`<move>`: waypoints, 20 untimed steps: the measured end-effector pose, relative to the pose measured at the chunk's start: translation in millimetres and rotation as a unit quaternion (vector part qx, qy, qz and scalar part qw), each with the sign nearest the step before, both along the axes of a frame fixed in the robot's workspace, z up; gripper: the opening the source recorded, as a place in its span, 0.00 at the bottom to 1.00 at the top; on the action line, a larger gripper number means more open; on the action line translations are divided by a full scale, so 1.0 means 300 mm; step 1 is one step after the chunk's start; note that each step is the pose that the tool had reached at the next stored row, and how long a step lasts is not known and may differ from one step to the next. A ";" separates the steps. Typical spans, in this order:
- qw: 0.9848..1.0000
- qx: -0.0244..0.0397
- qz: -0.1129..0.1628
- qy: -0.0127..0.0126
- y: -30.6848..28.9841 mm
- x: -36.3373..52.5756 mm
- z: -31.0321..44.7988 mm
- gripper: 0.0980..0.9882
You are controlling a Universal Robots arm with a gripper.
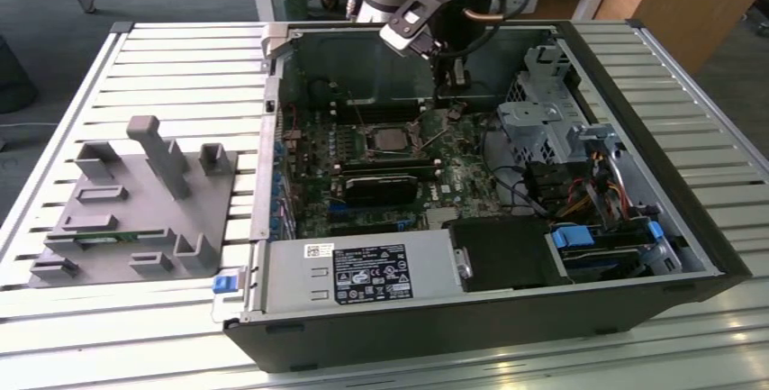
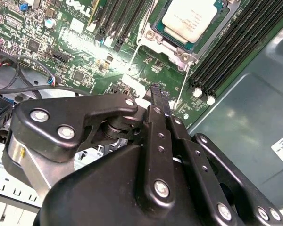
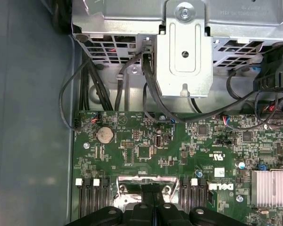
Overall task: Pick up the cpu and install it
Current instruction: 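Close the cpu cover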
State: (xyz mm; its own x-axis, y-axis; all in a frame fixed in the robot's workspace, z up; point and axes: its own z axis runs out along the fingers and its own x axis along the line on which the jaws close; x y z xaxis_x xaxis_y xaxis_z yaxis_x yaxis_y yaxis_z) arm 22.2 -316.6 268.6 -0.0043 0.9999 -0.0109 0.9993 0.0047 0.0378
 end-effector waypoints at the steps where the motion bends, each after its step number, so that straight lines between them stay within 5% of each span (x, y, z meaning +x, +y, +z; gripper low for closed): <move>1: 1.000 0.000 0.000 0.000 0.000 0.002 0.000 0.01; 20: 1.000 0.000 0.000 0.000 0.000 0.033 -0.006 0.01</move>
